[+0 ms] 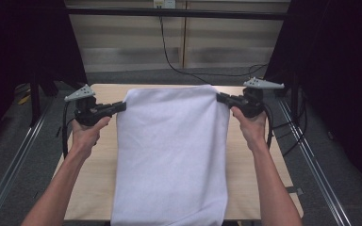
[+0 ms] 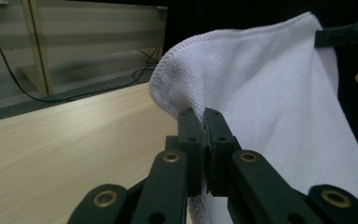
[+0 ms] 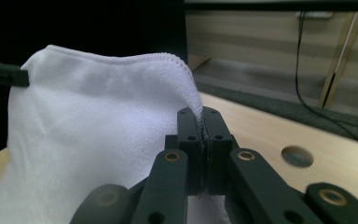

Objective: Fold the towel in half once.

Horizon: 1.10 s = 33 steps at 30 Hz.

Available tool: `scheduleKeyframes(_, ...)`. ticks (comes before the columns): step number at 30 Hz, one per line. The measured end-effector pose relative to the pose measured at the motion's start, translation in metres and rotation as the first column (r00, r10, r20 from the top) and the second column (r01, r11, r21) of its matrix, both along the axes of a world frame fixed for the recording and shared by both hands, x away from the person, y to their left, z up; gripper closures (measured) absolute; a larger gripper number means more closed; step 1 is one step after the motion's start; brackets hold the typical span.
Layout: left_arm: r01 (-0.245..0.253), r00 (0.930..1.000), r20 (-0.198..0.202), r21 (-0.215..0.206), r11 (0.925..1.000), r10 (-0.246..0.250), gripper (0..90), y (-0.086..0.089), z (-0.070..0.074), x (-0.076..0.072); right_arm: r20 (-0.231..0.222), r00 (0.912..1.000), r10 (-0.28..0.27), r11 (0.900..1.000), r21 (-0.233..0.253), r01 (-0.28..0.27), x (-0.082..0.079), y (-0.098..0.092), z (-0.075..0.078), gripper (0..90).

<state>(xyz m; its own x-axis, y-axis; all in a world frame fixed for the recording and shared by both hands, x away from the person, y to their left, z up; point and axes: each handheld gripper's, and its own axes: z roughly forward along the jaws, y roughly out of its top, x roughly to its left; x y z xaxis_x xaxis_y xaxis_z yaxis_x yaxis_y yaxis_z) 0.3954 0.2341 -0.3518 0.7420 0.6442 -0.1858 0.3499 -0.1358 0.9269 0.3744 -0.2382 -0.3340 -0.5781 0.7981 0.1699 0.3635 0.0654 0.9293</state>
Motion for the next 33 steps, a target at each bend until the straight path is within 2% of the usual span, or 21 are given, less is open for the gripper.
scheduleKeyframes(1,-0.009,0.9999,0.013,-0.005,0.9999,0.009,87.1,0.003,0.006,0.001,0.031,0.9995,-0.011,1.0,0.013,0.01,0.003,-0.001,0.014,88.1)
scheduleKeyframes(2,-0.004,0.9999,0.012,-0.026,0.9997,0.004,87.1,0.004,0.01,0.001,0.031,0.9995,-0.011,1.0,0.013,0.01,0.003,-0.001,0.014,88.1)
scheduleKeyframes(4,0.003,0.9989,0.047,0.013,0.9999,-0.004,87.1,0.004,0.015,-0.005,0.065,0.9978,0.016,0.999,0.041,-0.019,-0.003,0.005,0.019,88.3)
scheduleKeyframes(5,0.012,0.9991,0.041,0.003,0.9999,-0.012,87.1,0.006,0.013,-0.008,0.065,0.9978,0.016,0.999,0.041,-0.019,-0.003,0.005,0.019,88.3)
scheduleKeyframes(8,0.035,0.9986,0.039,0.011,0.9993,-0.035,87.1,0.01,0.0,-0.024,0.046,0.9963,0.072,0.997,-0.018,-0.072,-0.025,0.016,0.002,88.3)
scheduleKeyframes(9,0.044,0.9988,0.023,0.003,0.999,-0.044,87.1,0.012,-0.005,-0.029,0.046,0.9963,0.072,0.997,-0.018,-0.072,-0.025,0.016,0.002,88.3)
scheduleKeyframes(13,0.055,0.9985,0.01,0.002,0.9985,-0.055,87.1,0.025,-0.023,-0.053,0.009,0.9902,0.139,0.99,-0.024,-0.139,-0.068,0.017,-0.023,88.4)
scheduleKeyframes(14,0.074,0.9972,-0.016,0.008,0.9972,-0.074,87.1,0.029,-0.031,-0.066,0.0,0.9876,0.157,0.987,-0.021,-0.157,-0.077,0.017,-0.028,88.4)
scheduleKeyframes(15,0.074,0.9972,-0.016,0.008,0.9972,-0.074,87.1,0.029,-0.031,-0.066,0.0,0.9876,0.157,0.987,-0.021,-0.157,-0.077,0.017,-0.028,88.4)
scheduleKeyframes(17,0.108,0.9924,-0.06,0.004,0.9942,-0.107,87.1,0.03,-0.053,-0.088,-0.059,0.9795,0.193,0.979,-0.053,-0.196,-0.104,0.018,-0.047,88.3)
scheduleKeyframes(18,0.108,0.9924,-0.06,0.004,0.9942,-0.107,87.1,0.03,-0.053,-0.088,-0.081,0.9753,0.206,0.975,-0.069,-0.211,-0.113,0.018,-0.055,88.4)
scheduleKeyframes(19,0.135,0.987,-0.092,0.03,0.9904,-0.132,87.1,0.028,-0.067,-0.103,-0.104,0.9723,0.209,0.973,-0.075,-0.217,-0.122,0.019,-0.062,88.3)
scheduleKeyframes(21,0.148,0.9845,-0.099,0.022,0.9888,-0.145,87.1,0.027,-0.073,-0.11,-0.151,0.9616,0.229,0.968,-0.073,-0.242,-0.139,0.018,-0.077,88.3)
scheduleKeyframes(23,0.178,0.9739,-0.147,0.018,0.9839,-0.173,87.1,0.023,-0.087,-0.123,-0.168,0.9595,0.227,0.968,-0.073,-0.241,-0.148,0.018,-0.085,88.3)
scheduleKeyframes(24,0.189,0.9694,-0.168,0.043,0.981,-0.18,87.1,0.021,-0.094,-0.13,-0.215,0.9486,0.232,0.965,-0.075,-0.253,-0.162,0.017,-0.101,88.4)
scheduleKeyframes(25,0.191,0.9673,-0.18,0.056,0.9799,-0.179,87.1,0.02,-0.1,-0.139,-0.215,0.9486,0.232,0.965,-0.075,-0.253,-0.162,0.017,-0.101,88.4)
scheduleKeyframes(26,0.21,0.9603,-0.196,0.039,0.977,-0.198,87.1,0.022,-0.105,-0.147,-0.229,0.9464,0.228,0.964,-0.082,-0.252,-0.169,0.016,-0.108,88.4)
scheduleKeyframes(28,0.203,0.9572,-0.223,0.063,0.9772,-0.184,87.1,0.024,-0.116,-0.16,-0.275,0.9319,0.237,0.966,-0.035,-0.256,-0.186,0.012,-0.127,88.3)
scheduleKeyframes(29,0.225,0.9415,-0.278,0.097,0.9696,-0.19,87.1,0.024,-0.13,-0.164,-0.294,0.9264,0.236,0.964,-0.05,-0.261,-0.189,0.012,-0.133,88.4)
scheduleKeyframes(30,0.225,0.9415,-0.278,0.097,0.9696,-0.19,87.1,0.024,-0.13,-0.164,-0.314,0.9196,0.236,0.961,-0.063,-0.269,-0.191,0.012,-0.139,88.3)
scheduleKeyframes(33,0.242,0.926,-0.333,0.16,0.9572,-0.178,87.0,0.021,-0.144,-0.165,-0.35,0.9077,0.231,0.962,-0.056,-0.267,-0.193,0.012,-0.15,88.3)
